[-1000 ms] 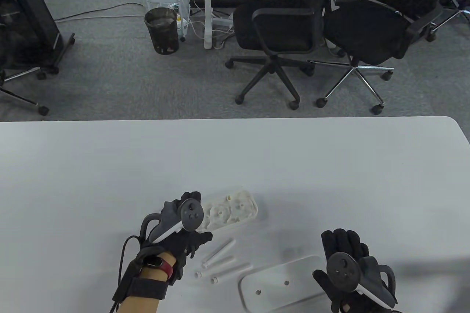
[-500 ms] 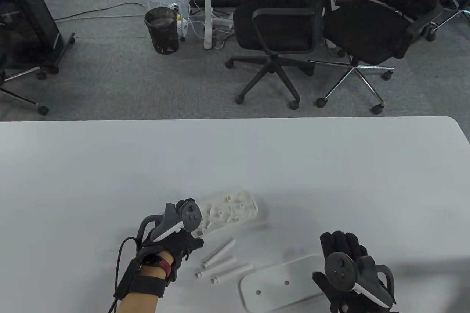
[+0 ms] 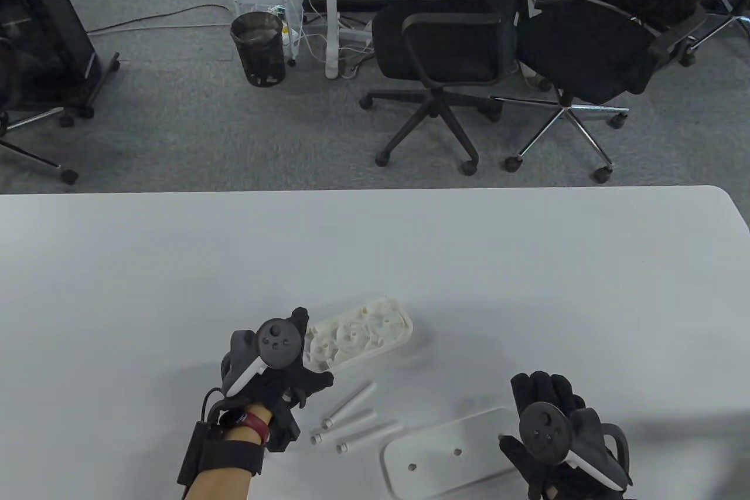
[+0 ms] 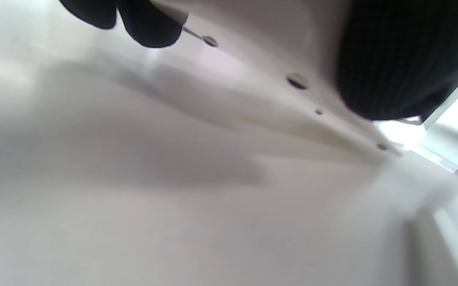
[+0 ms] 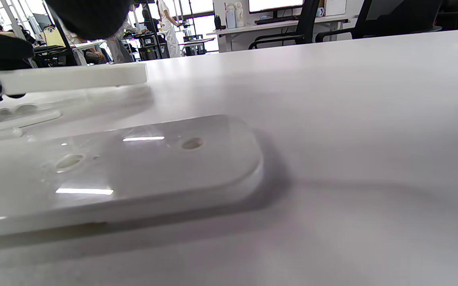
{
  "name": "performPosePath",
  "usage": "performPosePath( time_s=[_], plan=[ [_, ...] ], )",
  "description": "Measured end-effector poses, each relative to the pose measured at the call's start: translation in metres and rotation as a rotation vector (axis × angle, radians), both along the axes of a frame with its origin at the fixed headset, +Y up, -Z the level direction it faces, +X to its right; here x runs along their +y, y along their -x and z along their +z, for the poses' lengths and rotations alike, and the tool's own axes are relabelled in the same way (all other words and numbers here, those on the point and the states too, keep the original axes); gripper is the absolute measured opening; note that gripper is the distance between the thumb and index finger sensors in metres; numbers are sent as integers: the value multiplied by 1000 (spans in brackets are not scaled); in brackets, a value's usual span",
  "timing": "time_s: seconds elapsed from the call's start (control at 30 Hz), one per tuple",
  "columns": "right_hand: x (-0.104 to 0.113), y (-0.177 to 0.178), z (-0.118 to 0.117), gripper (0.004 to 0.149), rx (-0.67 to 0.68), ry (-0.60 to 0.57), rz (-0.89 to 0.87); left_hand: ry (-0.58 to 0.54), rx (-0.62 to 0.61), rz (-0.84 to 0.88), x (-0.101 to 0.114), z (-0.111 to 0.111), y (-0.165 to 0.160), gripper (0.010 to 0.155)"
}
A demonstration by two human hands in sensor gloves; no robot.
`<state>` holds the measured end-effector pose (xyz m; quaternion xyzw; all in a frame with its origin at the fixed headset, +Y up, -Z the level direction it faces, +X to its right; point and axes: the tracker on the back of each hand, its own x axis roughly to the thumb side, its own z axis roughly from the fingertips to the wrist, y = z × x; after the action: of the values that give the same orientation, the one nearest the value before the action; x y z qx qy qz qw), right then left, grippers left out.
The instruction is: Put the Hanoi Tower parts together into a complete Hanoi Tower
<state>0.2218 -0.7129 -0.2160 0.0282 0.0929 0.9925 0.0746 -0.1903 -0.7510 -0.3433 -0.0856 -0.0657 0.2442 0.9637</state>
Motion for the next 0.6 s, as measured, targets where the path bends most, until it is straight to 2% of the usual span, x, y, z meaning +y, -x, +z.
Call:
performPosePath(
  time_s=[0.27, 0.47, 0.6],
  plan=[
    [-7, 3, 0, 90, 26, 37, 22, -105, -45, 226, 28, 20, 6, 119],
    [-10, 3, 0, 90, 30, 54, 17, -143, -85, 315, 46, 29, -3, 121],
    [-11, 4, -1, 90, 39, 62, 10, -178, -99, 299, 53, 33, -5, 120]
  ],
)
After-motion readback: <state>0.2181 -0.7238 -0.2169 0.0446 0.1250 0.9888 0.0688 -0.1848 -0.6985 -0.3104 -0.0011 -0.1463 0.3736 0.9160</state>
